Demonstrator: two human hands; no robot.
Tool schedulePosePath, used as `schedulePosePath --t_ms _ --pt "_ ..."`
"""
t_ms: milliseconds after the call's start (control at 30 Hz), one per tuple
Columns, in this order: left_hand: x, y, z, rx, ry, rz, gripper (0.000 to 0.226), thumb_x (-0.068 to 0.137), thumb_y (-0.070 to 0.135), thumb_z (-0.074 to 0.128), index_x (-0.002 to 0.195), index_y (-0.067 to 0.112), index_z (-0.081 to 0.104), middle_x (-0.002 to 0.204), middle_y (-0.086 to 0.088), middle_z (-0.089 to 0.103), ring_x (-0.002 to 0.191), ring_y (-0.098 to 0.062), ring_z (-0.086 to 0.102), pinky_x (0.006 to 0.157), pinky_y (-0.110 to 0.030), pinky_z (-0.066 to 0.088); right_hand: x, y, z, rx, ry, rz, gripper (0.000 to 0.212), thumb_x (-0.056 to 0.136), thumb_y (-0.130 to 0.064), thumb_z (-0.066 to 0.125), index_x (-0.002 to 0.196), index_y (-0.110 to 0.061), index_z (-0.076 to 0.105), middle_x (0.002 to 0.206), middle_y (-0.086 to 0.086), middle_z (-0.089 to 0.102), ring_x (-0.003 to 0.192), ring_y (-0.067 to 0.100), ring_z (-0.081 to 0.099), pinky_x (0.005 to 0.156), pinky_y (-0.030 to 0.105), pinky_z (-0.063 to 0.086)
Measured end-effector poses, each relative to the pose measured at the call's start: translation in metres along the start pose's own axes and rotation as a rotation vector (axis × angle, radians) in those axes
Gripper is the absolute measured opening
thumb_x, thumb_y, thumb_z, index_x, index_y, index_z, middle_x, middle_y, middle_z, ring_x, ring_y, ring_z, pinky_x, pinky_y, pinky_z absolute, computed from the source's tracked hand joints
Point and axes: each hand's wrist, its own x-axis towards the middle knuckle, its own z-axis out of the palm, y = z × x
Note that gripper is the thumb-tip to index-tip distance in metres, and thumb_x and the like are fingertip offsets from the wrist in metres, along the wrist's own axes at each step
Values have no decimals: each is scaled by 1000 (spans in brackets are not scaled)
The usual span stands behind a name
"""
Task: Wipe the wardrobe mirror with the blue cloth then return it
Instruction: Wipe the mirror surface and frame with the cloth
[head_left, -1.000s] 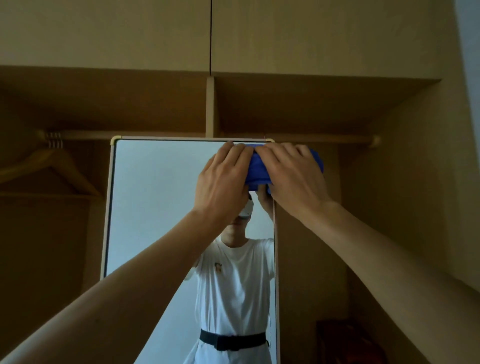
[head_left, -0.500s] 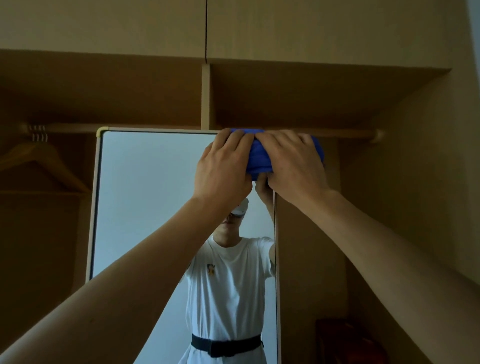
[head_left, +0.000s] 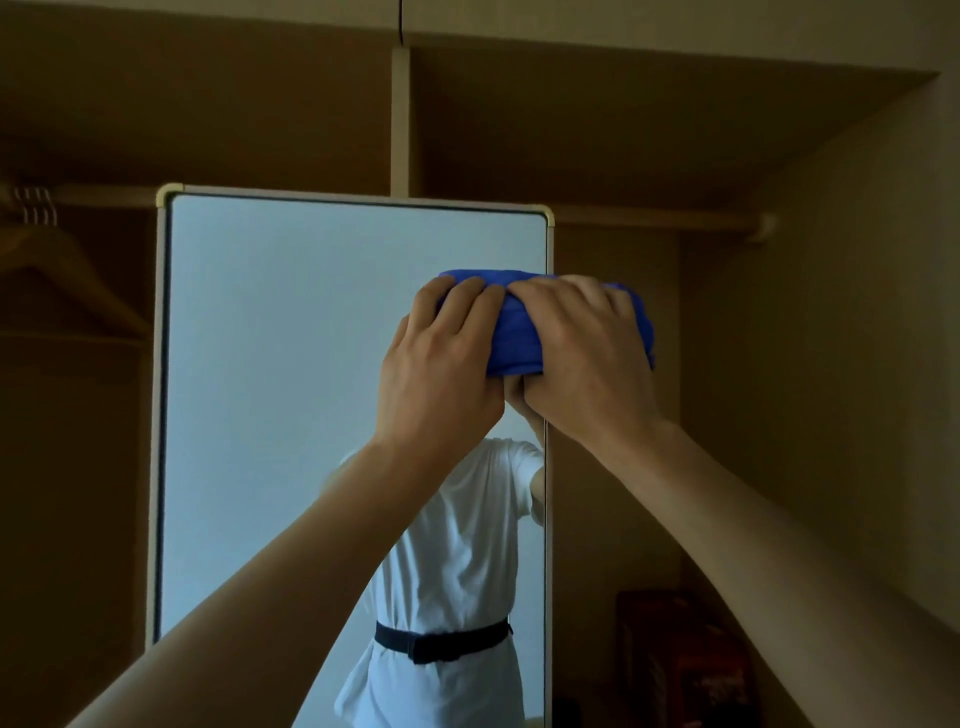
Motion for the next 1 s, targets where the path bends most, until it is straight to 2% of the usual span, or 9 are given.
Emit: schedulePosePath --t_ms 100,233,333,500,600,833,900,1000 --pt "-20 2 6 5 0 -1 57 76 14 78 131 4 64 134 -10 64 131 -37 53 97 -49 54 -18 -4 3 -1 -13 -13 56 76 -30 70 128 -16 58 126 0 65 121 23 55 103 39 36" --pt "-46 1 14 2 37 30 60 72 13 84 128 2 66 131 -13 66 126 -40 56 97 -49 54 -46 -10 8 9 -4 -14 53 79 -30 73 128 -14 60 126 1 66 121 24 55 104 39 35" --pt "-67 1 18 -6 65 45 52 78 9 72 129 2 65 131 -14 65 126 -39 54 99 -49 54 -66 -16 10 20 -26 -16 53 80 -27 75 129 -13 60 128 2 65 123 25 54 106 39 33" --pt "-105 4 24 -37 52 30 50 82 14 59 130 1 65 133 -15 64 126 -41 53 102 -48 51 -103 -26 12 46 -85 -11 52 81 -20 62 131 -11 58 132 5 62 125 27 52 106 41 34" --pt "-128 6 28 -46 37 17 50 82 13 60 130 1 65 133 -15 64 126 -40 53 107 -46 48 -125 -33 14 52 -121 -10 51 83 -25 53 132 -11 58 133 5 62 125 27 52 106 42 35" --pt "-176 13 34 -82 1 -23 52 78 13 63 129 1 67 134 -15 64 125 -39 54 111 -41 41 -172 -47 20 63 -174 8 52 81 -24 53 132 -11 58 133 5 62 125 27 51 105 42 34" --pt "-191 15 36 -91 -31 -38 54 76 11 70 129 1 67 135 -16 63 126 -40 54 113 -45 39 -185 -51 21 68 -193 9 53 81 -23 53 132 -11 57 134 6 62 125 27 51 105 42 34" --pt "-213 18 38 -117 -84 -61 58 75 8 75 131 0 65 137 -16 62 129 -41 53 108 -54 44 -207 -56 24 76 -233 12 54 81 -21 57 134 -12 56 136 5 60 128 27 50 106 42 34"
